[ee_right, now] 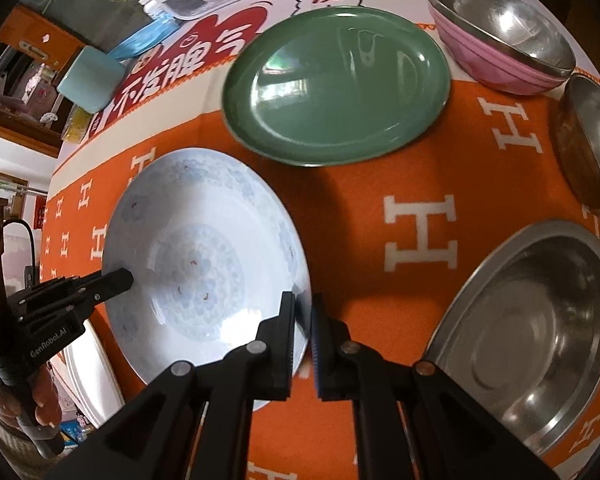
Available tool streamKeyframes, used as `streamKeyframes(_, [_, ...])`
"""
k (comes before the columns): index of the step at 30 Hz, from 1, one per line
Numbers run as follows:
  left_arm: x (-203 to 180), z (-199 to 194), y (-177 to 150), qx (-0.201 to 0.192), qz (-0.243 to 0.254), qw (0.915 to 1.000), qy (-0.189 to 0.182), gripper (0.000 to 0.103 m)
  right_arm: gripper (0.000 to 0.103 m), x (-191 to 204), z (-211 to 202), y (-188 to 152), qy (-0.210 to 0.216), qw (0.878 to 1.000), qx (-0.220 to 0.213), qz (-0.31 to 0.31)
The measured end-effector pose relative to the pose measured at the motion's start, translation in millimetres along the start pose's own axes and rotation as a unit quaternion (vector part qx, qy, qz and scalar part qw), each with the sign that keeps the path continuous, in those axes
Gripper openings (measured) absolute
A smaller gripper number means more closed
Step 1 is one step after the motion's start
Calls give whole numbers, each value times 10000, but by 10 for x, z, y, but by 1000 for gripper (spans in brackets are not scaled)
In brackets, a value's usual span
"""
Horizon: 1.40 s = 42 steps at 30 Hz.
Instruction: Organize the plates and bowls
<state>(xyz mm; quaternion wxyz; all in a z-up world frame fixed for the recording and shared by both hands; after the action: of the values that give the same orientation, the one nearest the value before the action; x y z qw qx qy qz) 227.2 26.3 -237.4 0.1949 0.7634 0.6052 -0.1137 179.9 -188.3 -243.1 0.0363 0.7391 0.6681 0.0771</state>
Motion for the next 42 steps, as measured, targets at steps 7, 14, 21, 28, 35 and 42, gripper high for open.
streamKeyframes(7, [51,-256,-229,-166,-64,9998,15,9,7,130,-175,-172,26,9997,-201,-140])
streamKeyframes(14, [162,-535,-588,-244,-216,9995,-19,9,7,379,-333,-400,43,9990,-310,-320])
streamKeyframes(21, [409,-922,-1021,-442,-430,9981,48,9,7,757,-492,-663,108,9976,-390,-568])
streamKeyframes(28, [799,-1250,-1488,-636,-857,9941,173,9,7,1297,-567,-869,173,9930,-455,-1077])
streamKeyframes(35, [1237,-1416,-1996,-673,-1323,9881,416,10,7,1877,-450,-1139,273,9856,-311,-1638])
streamKeyframes(42, [1642,-1340,-2375,-527,-1727,9821,544,11,7,2287,-204,-1373,253,9792,-44,-2012])
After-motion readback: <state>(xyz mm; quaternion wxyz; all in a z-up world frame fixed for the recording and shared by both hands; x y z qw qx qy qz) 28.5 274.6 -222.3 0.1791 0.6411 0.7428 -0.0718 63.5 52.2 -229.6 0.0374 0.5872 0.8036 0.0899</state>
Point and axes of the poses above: each gripper's, at about its wrist camera, not at the fingertips, and z roughly the way its jaws point, x to its left, y to its top, the point moved 2 cm from there along z, roughly the way its jaws point, and after that the axes turned 13 degrees about -y, right-handed, at the moved point
